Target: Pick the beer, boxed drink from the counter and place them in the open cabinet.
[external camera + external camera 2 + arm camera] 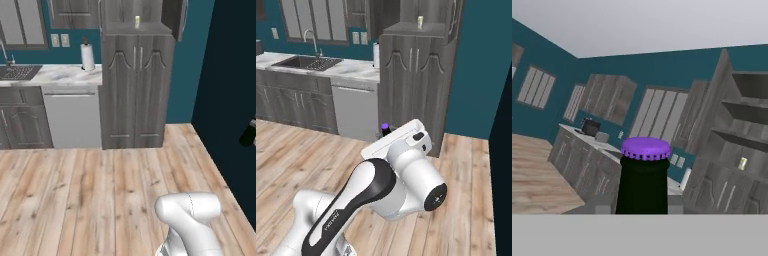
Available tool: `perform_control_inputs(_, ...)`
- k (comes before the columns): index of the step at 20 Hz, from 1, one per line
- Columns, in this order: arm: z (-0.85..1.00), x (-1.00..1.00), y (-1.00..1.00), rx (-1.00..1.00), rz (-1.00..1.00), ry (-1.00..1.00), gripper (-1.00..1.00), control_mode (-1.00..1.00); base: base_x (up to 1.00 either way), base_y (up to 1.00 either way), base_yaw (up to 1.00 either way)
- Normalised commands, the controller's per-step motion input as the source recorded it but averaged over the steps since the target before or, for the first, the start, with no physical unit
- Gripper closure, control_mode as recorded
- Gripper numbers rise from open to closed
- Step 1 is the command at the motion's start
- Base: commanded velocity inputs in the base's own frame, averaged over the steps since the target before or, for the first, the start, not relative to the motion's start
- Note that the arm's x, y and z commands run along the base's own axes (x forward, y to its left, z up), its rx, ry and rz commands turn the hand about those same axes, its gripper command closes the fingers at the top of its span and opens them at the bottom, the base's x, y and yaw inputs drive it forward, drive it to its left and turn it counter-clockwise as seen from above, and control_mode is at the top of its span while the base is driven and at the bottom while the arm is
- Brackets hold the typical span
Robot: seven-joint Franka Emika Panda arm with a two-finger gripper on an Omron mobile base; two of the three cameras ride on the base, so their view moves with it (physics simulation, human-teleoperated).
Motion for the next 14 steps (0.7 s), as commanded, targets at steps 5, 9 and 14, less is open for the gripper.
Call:
perform_control_inputs(5, 0.00, 0.00, 0.00, 0.00, 0.00, 0.00, 1.00, 1.00, 0.00, 0.56, -0.02)
perform_control_inputs(9, 0.00, 0.00, 0.00, 0.00, 0.00, 0.00, 1.00, 1.00, 0.00, 0.68, 0.00)
perform_control_inputs(14, 0.00, 0.00, 0.00, 0.00, 0.00, 0.00, 1.00, 1.00, 0.00, 0.57, 0.00)
